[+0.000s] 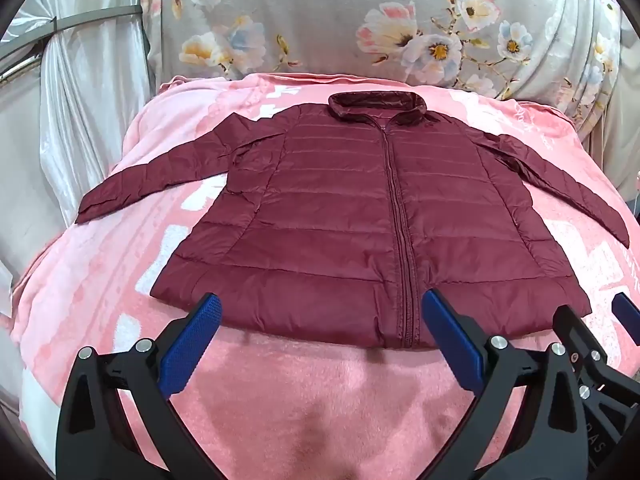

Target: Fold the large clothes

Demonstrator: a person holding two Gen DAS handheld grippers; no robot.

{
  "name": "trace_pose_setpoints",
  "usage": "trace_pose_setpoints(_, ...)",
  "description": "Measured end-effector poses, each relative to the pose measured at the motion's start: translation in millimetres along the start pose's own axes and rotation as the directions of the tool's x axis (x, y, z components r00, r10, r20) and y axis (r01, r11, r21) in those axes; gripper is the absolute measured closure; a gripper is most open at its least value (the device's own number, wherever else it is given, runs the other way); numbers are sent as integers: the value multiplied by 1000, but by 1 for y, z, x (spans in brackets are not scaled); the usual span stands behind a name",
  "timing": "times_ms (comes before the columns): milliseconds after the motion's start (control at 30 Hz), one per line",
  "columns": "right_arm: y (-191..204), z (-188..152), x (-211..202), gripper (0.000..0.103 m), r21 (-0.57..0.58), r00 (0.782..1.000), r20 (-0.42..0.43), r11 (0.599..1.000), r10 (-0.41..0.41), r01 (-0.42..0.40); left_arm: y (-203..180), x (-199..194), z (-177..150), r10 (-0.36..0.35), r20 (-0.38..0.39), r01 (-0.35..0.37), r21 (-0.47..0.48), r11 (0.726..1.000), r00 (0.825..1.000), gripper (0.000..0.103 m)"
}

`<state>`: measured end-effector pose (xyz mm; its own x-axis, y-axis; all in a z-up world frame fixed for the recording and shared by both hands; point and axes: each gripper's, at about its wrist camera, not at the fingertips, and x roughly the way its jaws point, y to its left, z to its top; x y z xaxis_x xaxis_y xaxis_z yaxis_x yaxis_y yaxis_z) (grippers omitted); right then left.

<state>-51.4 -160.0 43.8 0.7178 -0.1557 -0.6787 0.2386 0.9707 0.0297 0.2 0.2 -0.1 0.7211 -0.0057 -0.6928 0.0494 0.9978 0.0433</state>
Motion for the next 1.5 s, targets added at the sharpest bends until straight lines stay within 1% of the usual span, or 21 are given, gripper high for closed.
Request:
trace_pose_setpoints(100, 1, 0, -1, 17, 4, 1000, 7, 1000, 3, -3, 2, 2, 0, -8, -11, 8, -7, 1000, 1000, 5)
trace_pose_setpoints(133, 1, 0, -1, 17, 5, 1000, 8, 1000, 3, -3, 0, -1, 0, 7, 14, -8, 10, 1000, 1000, 5)
trace_pose_setpoints(1500, 2, -6, -1, 17, -1, 1000, 13, 1000, -1, 1, -2, -1, -5, 18, 14, -18, 20, 1000, 1000, 5)
